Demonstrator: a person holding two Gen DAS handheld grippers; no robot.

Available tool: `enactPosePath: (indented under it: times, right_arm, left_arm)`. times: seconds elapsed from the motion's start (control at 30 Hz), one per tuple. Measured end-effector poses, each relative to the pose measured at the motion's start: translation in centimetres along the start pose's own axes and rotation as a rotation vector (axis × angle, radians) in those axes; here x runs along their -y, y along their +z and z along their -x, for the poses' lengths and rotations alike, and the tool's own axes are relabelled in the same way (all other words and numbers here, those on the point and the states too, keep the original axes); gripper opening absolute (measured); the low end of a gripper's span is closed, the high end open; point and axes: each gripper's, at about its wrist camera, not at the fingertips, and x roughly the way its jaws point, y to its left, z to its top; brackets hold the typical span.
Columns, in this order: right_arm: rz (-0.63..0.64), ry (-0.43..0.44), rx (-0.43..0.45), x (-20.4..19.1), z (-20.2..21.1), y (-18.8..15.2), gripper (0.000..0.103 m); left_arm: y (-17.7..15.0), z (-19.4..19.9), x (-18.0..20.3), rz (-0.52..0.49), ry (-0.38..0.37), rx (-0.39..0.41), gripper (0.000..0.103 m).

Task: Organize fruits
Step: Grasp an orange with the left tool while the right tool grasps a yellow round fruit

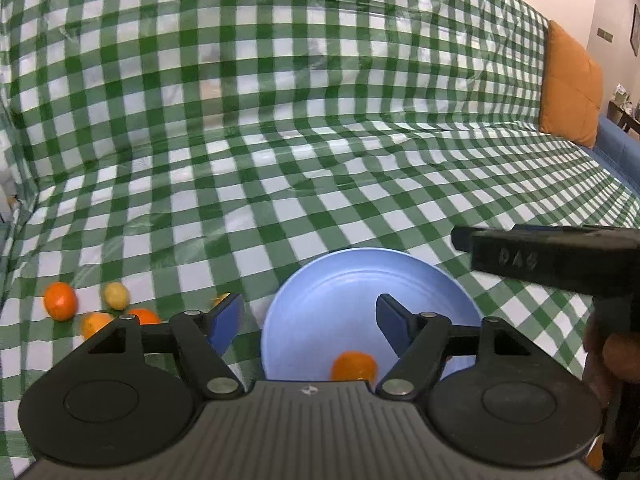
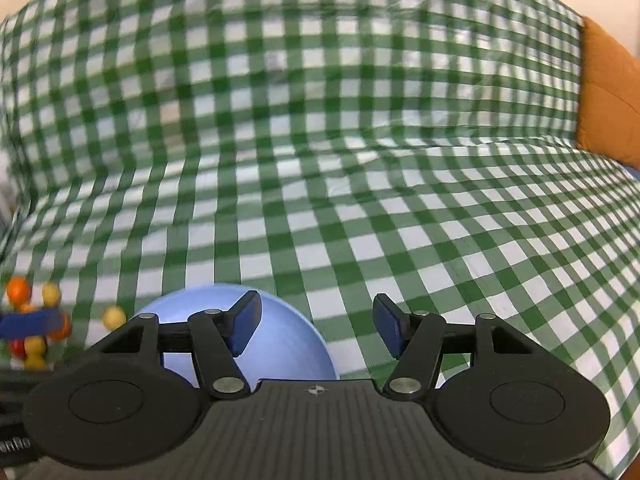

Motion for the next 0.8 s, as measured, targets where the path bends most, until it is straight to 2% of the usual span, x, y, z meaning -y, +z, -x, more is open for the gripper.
enactPosePath:
  times: [0.1, 0.13, 0.2, 0.23, 0.27, 0.3, 0.47, 0.53, 0.57, 0.6, 0.7, 0.8]
  right_arm:
    - [-0.010, -0.010, 0.031, -0.6, 0.2, 0.1, 0.064]
    - [-0.010, -0.015, 0.039, -1.0, 0.4, 0.1, 0.064]
    - [-0.019, -0.002, 0.042, -1.3, 0.5, 0.3, 0.065]
    - [-0.022, 0.010, 0.041, -1.6, 0.3, 0.6, 0.065]
    - [-0.024, 0.019, 0.042, -1.9, 0.2, 0.8, 0.065]
    - [-0.023, 0.028, 0.043, -2.1, 0.3, 0.9, 0.065]
    - [-0.020, 0.089, 0.033, -3.7, 0.1, 1.1, 0.063]
    - [-0.007, 0.119, 0.027, -4.7, -0.1, 1.0, 0.053]
    - [0.003, 0.135, 0.024, -5.2, -0.2, 1.0, 0.045]
    - [0.013, 0.157, 0.020, -5.8, -0.3, 1.0, 0.037]
    - [0.039, 0.222, 0.011, -7.4, -0.7, 0.8, 0.023]
    - [0.068, 0.266, 0.003, -9.2, -1.1, 0.5, 0.022]
  left_arm:
    - [1.7, -0.1, 0.5, 0.027, -0.023, -0.008, 0.073]
    - [2.5, -0.6, 1.4, 0.036, -0.019, -0.008, 0.067]
    - [3.7, -0.7, 0.6, 0.070, -0.006, -0.016, 0.051]
    - [4.9, -1.6, 0.9, 0.106, 0.004, -0.023, 0.035]
    - [4.9, -1.2, -0.8, 0.155, 0.022, -0.035, 0.020]
    - [5.1, -1.2, -1.8, 0.197, 0.041, -0.045, 0.016]
    - [4.2, 0.0, -8.3, 0.438, 0.167, -0.085, 0.013]
    - [3.6, 0.6, -10.2, 0.526, 0.185, -0.091, 0.013]
    - [3.4, 1.0, -11.5, 0.567, 0.194, -0.097, 0.013]
    - [3.3, 1.0, -12.2, 0.597, 0.197, -0.107, 0.013]
    - [2.9, 0.6, -12.7, 0.653, 0.182, -0.130, 0.013]
    - [3.1, 0.5, -13.1, 0.659, 0.159, -0.141, 0.013]
